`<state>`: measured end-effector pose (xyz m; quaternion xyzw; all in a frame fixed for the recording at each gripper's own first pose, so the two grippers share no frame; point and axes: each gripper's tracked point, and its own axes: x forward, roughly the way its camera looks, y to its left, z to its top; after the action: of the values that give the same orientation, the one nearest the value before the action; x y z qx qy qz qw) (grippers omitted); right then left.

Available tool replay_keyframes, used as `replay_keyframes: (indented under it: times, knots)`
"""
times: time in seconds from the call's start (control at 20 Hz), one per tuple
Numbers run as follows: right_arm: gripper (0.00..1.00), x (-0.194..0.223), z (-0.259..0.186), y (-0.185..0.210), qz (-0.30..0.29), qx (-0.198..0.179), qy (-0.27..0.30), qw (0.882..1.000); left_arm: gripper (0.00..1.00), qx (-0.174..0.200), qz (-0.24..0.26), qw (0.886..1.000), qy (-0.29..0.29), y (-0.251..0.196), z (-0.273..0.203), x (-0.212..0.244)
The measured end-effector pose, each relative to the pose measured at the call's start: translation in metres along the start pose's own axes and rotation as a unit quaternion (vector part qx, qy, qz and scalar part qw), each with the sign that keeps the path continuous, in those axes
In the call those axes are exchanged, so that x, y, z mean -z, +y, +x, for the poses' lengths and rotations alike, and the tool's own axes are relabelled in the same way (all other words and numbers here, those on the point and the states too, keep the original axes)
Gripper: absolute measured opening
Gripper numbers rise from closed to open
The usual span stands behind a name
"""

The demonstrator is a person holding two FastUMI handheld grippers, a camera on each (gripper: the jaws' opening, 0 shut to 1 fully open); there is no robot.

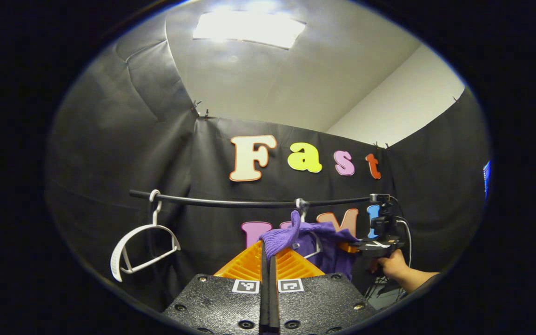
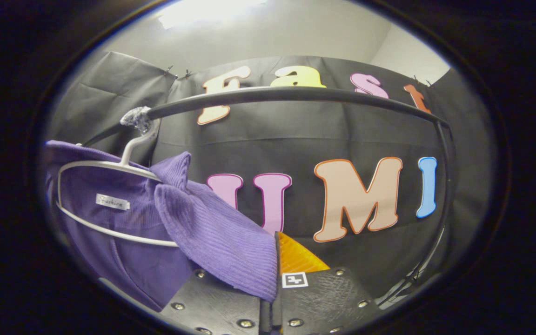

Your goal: Grasp the clothes on the hanger with both hands and then place them into the laundry hamper below.

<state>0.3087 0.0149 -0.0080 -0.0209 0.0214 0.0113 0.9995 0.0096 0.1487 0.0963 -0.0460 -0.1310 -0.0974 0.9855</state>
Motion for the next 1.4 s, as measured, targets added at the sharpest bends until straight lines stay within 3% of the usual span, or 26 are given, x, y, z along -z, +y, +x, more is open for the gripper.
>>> replay_keyframes:
  times: [0.55,1.0,1.1,1.4]
  knots:
    - [0.07,-0.013,0.047,-0.013,-0.004,0.021,-0.022,1.0,0.0,-0.06,0.044,0.997,0.027,0.061,0.062,0.028]
    - [0.07,-0.02,0.08,-0.031,-0.02,0.058,-0.036,0.997,0.0,-0.121,0.114,0.986,-0.001,0.094,0.091,0.033]
    - [0.07,-0.009,0.093,-0.026,-0.027,0.052,-0.031,0.998,0.0,-0.131,0.142,0.981,-0.013,0.097,0.098,0.033]
    - [0.07,0.037,0.12,-0.015,-0.018,0.027,0.006,0.999,0.0,-0.158,0.153,0.975,-0.011,0.114,0.1,0.065]
